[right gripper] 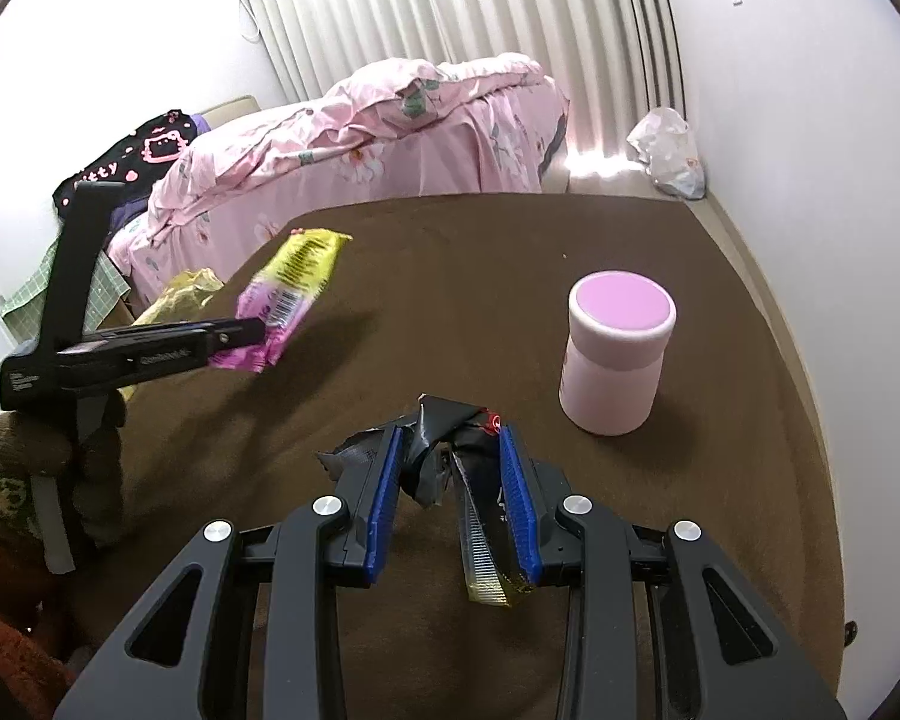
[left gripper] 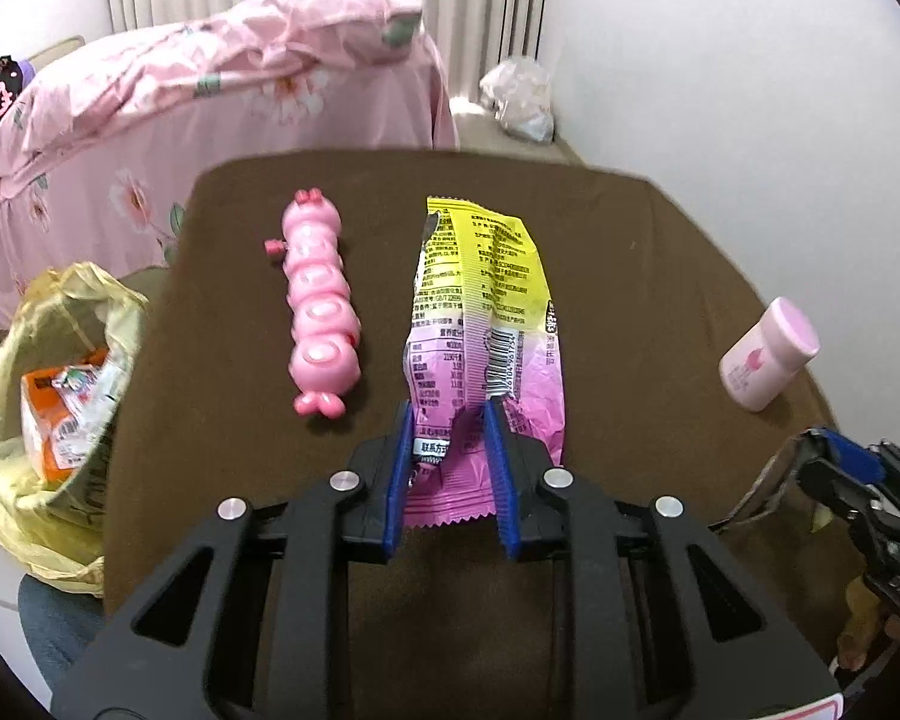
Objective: Collect trash
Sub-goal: 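Carry both wrappers over the yellow bag and release them inside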
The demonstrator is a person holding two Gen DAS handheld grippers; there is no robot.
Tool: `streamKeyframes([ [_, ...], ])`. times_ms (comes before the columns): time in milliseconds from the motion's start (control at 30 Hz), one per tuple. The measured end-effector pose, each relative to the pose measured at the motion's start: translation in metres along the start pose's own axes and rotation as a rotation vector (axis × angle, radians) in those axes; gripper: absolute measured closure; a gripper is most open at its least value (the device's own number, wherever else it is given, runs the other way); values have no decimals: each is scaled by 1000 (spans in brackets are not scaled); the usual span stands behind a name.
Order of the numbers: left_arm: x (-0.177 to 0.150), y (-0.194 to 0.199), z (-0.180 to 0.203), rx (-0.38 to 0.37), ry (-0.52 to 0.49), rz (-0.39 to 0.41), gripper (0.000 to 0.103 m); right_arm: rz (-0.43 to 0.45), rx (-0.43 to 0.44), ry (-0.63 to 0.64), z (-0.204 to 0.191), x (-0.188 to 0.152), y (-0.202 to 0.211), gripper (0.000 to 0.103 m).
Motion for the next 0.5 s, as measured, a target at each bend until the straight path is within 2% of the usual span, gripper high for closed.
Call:
streamKeyframes([
  [200,7,47,-26,10,70,100,80,63,46,91,-39,27,11,72],
  [367,4,91,-78,94,162,173,80,96,114,201,-95,54,10,72],
  [500,-11,116,-127,180,231,200,80,99,179,286,-143,68,6,72],
])
Point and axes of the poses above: each gripper's, at about its wrist camera, not at the fingertips, and y roughly against the way its jaws point, z to its right, x to its top, the point moved 5 cm from there along -y, roughly the way its jaws point, and after that the axes turned 12 degrees about -y, right-handed, at the moved point
